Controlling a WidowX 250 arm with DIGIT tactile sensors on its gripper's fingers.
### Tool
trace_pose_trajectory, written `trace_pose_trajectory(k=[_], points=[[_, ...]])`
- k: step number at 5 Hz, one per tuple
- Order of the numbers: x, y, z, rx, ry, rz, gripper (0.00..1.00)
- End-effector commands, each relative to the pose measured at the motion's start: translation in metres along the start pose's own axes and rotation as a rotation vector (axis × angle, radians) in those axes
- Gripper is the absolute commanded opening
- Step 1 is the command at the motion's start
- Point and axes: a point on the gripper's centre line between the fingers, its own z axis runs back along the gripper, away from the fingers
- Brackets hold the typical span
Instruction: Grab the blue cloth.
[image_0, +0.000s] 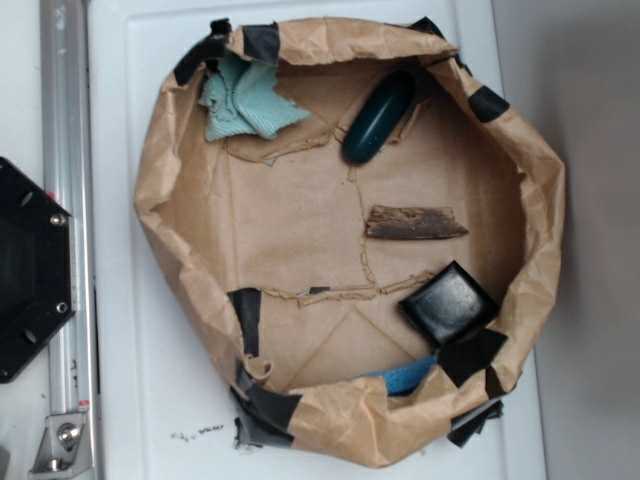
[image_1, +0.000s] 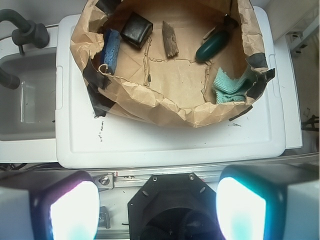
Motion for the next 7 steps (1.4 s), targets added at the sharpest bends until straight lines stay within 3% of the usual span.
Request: trace_pose_trajectory(k=[1, 2, 3, 4, 5, 6, 7], points=[[0.000, 0.000, 0.000, 0.000, 0.000, 0.000, 1.00], [0.047, 0.015, -0.024, 0.074, -0.028, -0.026, 1.00], [0.083, 0.021, -0.045, 0.105, -0.028, -0.112, 1.00], [0.103, 0.031, -0.076, 0.088, -0.014, -0.238, 1.00], [0.121, 0.044, -0.108, 0.122, 0.033, -0.300, 1.00], [0.123, 0.043, -0.134, 0.146, 0.049, -0.395, 1.00], [0.115, 0.039, -0.155, 0.121, 0.021, -0.495, 1.00]])
